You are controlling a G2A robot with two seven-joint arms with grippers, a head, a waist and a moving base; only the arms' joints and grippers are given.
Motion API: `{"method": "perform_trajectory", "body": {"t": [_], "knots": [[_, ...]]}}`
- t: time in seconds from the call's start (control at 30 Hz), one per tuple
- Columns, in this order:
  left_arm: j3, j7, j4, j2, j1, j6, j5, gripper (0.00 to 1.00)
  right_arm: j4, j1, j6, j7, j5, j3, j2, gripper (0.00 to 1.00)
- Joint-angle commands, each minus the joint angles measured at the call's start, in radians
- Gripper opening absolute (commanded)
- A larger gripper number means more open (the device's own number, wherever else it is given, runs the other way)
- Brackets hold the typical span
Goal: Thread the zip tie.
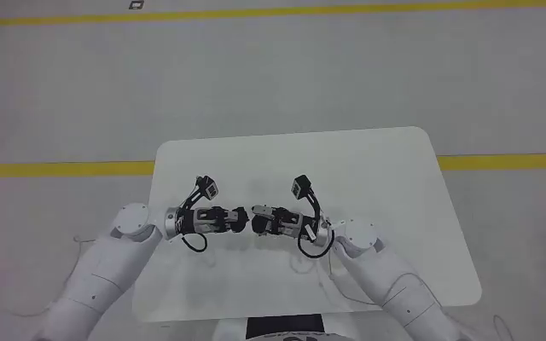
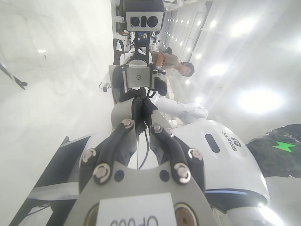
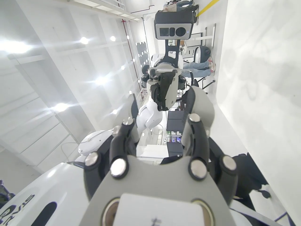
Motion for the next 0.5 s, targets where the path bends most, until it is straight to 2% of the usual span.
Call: {"method": "perform_trajectory", "body": {"t": [0.0,0.13,0.3,0.4,0.47], "knots": [[-0.003,-0.002,-0.001,0.001,0.002,-0.002,-0.001,0.0,-0.002,-0.003,-0.001,-0.003,0.001,0.004,0.001,1.0],[-0.011,-0.015,-0.004,0.003,0.003,-0.017,-0.002,0.0,-0.003,-0.009,-0.006,-0.013,0.005,0.012,0.004,1.0],[-0.032,-0.079,-0.004,0.008,-0.004,-0.103,0.021,0.0,-0.002,-0.014,-0.01,-0.017,0.011,0.015,0.005,1.0],[-0.072,-0.107,-0.027,0.01,-0.004,-0.103,0.064,0.0,0.0,-0.015,-0.011,-0.017,0.015,0.015,0.005,1.0],[-0.106,-0.116,-0.05,0.007,0.007,-0.103,0.105,0.0,0.003,-0.014,-0.012,-0.016,0.019,0.015,0.005,1.0]]}}
